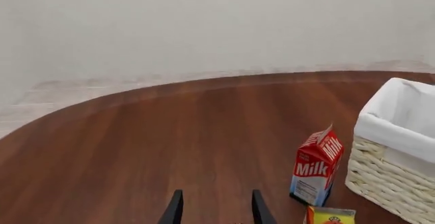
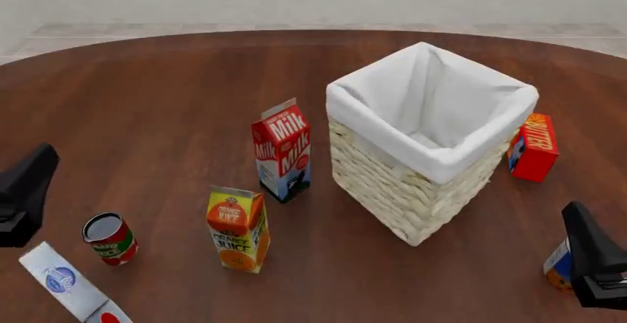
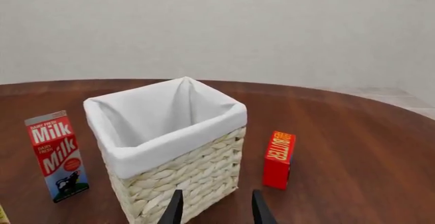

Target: Pick up the orange juice, and put it in the basket.

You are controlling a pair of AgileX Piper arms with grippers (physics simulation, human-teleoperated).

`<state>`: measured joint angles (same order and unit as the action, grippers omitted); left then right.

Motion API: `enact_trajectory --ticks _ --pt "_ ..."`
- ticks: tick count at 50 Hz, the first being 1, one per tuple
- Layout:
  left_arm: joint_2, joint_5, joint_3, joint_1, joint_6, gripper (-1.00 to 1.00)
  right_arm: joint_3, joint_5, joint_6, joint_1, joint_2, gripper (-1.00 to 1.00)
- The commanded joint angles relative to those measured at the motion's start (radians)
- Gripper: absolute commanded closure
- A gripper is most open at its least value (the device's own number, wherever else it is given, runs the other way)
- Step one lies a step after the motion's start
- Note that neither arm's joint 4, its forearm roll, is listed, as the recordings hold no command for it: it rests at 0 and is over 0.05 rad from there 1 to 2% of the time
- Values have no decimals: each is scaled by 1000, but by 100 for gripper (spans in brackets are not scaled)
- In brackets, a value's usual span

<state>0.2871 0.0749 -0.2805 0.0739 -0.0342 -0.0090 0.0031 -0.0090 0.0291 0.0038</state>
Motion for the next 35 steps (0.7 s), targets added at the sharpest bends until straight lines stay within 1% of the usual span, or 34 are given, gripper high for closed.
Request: enact_trajectory --ticks 1,2,3,4,5,6,7,8,10,11,12,13,14,16,17,18,19,20,21,23,24,25,26,29,30,32,33,35 --pt "197 114 -182 60 -93 -100 -4 4 -2 6 -3 -100" --pt "219 168 -229 102 -65 -100 -6 4 -2 5 -3 -100" --pt "236 183 -240 101 -78 -100 -7 5 -2 4 -3 -100" --pt "256 215 -272 86 -82 -100 -7 5 -1 2 -3 -100" --pt "316 234 -281 79 -79 -100 -8 5 -1 1 -3 -100" --pt "374 254 -299 77 -91 -100 -9 5 0 0 -3 -100" --pt "399 272 -316 65 -73 -100 -10 5 -1 0 -3 -100" --pt "410 286 -324 86 -73 -100 -10 5 0 0 -3 -100" --pt "412 297 -332 91 -76 -100 -10 5 -1 0 -3 -100" --pt "443 314 -340 67 -74 -100 -10 5 -1 3 -3 -100" --pt "485 308 -325 50 -142 -100 -10 5 -1 3 -3 -100" --pt "515 308 -315 24 -195 -100 -11 6 -1 4 -3 -100" --pt "502 322 -329 24 -170 -100 -12 5 -2 6 -3 -100" --pt "557 355 -345 41 -149 -100 -13 6 -3 6 -3 -100" --pt "573 367 -355 44 -150 -100 -14 6 -2 8 -3 -100" --pt "588 371 -357 20 -180 -100 -14 6 -2 9 -3 -100" --pt "588 371 -358 20 -180 -100 -14 6 -2 9 -3 -100" --pt "640 398 -377 63 -134 -100 -14 6 -3 9 -3 -100" --pt "640 398 -378 63 -134 -100 -14 6 -3 9 -3 -100" --pt "690 431 -407 92 -97 -100 -16 5 -5 8 -1 -100" --pt "678 433 -419 84 -113 -100 -17 4 -6 6 -2 -100" --pt "717 452 -437 96 -51 -100 -18 5 -6 6 -2 -100" --pt "724 456 -452 87 -84 -100 -17 5 -8 5 -2 -100" --pt "746 466 -462 85 -89 -100 -17 5 -7 6 -2 -100" --pt "773 476 -469 71 -105 -100 -17 5 -8 8 -2 -100" --pt "783 480 -477 65 -116 -100 -15 5 -9 10 -3 -100" --pt "801 495 -492 89 -100 -100 -15 6 -11 10 -3 -100" --pt "810 502 -500 99 -93 -100 -14 7 -10 11 -3 -100"
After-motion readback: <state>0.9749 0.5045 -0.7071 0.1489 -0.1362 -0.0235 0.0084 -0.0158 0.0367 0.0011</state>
